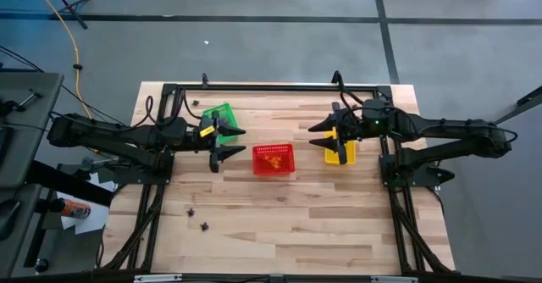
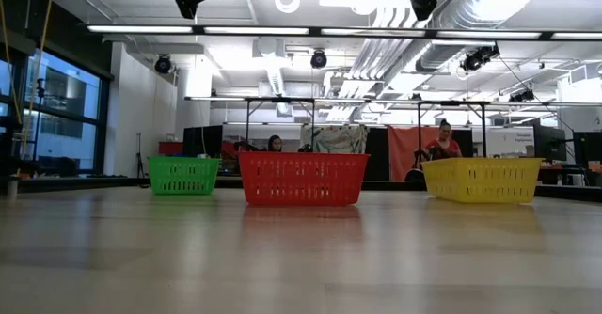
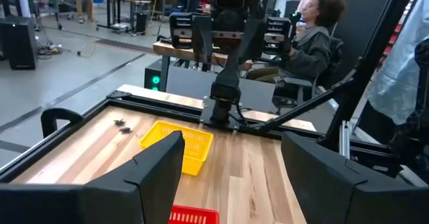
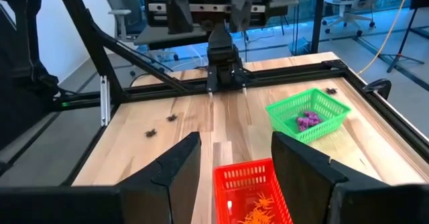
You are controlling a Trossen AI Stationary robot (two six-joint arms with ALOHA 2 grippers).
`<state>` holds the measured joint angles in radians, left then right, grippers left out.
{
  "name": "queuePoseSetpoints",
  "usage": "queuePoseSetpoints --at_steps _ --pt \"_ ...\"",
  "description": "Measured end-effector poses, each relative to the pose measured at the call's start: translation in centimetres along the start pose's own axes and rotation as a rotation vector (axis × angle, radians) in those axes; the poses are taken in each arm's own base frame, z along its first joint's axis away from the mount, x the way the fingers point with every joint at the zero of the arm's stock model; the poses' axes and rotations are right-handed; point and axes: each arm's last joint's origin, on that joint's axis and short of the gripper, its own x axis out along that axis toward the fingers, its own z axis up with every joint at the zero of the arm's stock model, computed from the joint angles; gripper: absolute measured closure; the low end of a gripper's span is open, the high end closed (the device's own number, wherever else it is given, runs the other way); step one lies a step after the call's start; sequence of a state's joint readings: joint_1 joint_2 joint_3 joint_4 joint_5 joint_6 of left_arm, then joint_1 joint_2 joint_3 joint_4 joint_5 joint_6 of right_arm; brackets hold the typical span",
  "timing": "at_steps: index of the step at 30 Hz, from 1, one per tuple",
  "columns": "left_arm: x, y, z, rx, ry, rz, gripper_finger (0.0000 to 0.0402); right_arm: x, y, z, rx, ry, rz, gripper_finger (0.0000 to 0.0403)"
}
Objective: Sort Halloween decoration
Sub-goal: Put the black spider toy into the yellow bin
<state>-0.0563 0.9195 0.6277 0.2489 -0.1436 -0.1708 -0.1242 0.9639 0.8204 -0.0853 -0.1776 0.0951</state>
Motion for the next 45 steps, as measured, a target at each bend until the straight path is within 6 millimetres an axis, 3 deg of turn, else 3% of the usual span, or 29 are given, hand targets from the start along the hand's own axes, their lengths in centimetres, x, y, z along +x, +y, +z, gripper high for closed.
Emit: queuePoseSetpoints --at_steps 10,14,17,20,25,28,31,36,45 --pt "0.0 0.0 -0.2 0.002 0.018 0.005 0.0163 -0.1 0.0 0.0 0.026 -0.004 -0.005 0.0226" --pt "0.1 0.9 -0.1 -0.09 -0.008 0.152 0.0163 -0.1 0.0 0.0 0.043 -0.005 -0.012 0.0226" --pt "0.4 3.2 0.5 -0.207 0.034 0.407 0.0163 -0.1 0.0 0.1 0.038 -0.006 -0.022 0.0226" --pt "0.4 6.5 2.4 -0.225 0.17 0.581 0.0163 -0.1 -0.2 0.1 0.066 -0.014 -0.08 0.0226" --pt "0.0 13.4 5.7 -0.181 0.43 0.853 0.0163 0.0 -0.6 0.1 0.136 -0.036 -0.216 0.0226" --pt "-0.3 17.5 6.3 -0.23 0.562 1.002 0.0163 0.2 -0.9 -0.1 0.191 -0.048 -0.302 0.0226" --pt "-0.3 20.9 5.3 -0.262 0.719 1.08 0.0163 0.6 -1.2 -0.4 0.256 -0.042 -0.343 0.0226" --pt "-0.2 24.7 1.1 -0.339 0.993 1.13 0.0163 1.8 -1.5 -1.6 0.412 0.025 -0.37 0.0226" --pt "0.6 28.2 -5.0 -0.53 1.244 1.195 0.0163 3.5 -3.1 -4.5 0.438 0.253 -0.476 0.0226"
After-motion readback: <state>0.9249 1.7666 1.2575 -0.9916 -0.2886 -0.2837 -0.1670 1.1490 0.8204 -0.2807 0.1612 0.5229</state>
